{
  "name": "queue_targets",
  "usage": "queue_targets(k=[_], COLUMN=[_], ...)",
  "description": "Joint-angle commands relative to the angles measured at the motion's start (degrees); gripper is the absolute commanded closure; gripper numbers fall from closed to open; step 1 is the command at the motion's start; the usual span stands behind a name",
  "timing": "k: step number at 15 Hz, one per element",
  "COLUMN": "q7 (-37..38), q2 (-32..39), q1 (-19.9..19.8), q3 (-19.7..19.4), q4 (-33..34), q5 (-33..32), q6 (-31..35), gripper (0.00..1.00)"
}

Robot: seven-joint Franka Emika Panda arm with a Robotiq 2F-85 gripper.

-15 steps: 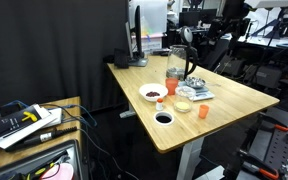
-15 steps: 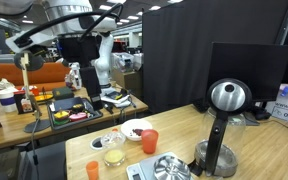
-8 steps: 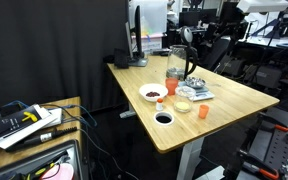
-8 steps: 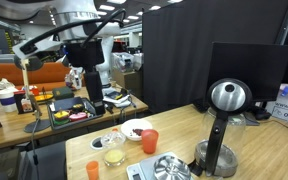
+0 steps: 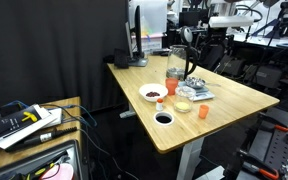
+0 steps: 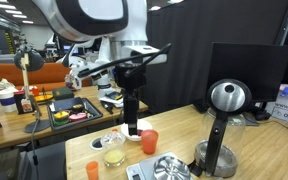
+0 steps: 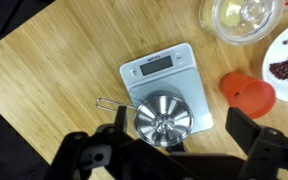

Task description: Take the lid from the silver pot and put it on the table

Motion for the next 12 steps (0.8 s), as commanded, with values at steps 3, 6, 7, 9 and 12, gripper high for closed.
queue_targets(k=[3,6,7,9,12], q7=[2.21,2.49,2.5,2.5,4.0], q2=[4.31,3.91,3.88,3.88,5.85], q1=[2.47,2.65,2.63,2.64,3.02], q3=[-3.39,-3.24,-3.26,-3.26,-3.86], q4=[2.67,2.89,2.89,2.89,4.46], q5=[-1.43,-1.45,-1.45,-1.45,-2.26], q6=[-0.11,-0.21,-0.21,-0.22,-0.29], gripper=[0.0,0.0,0.0,0.0,0.0])
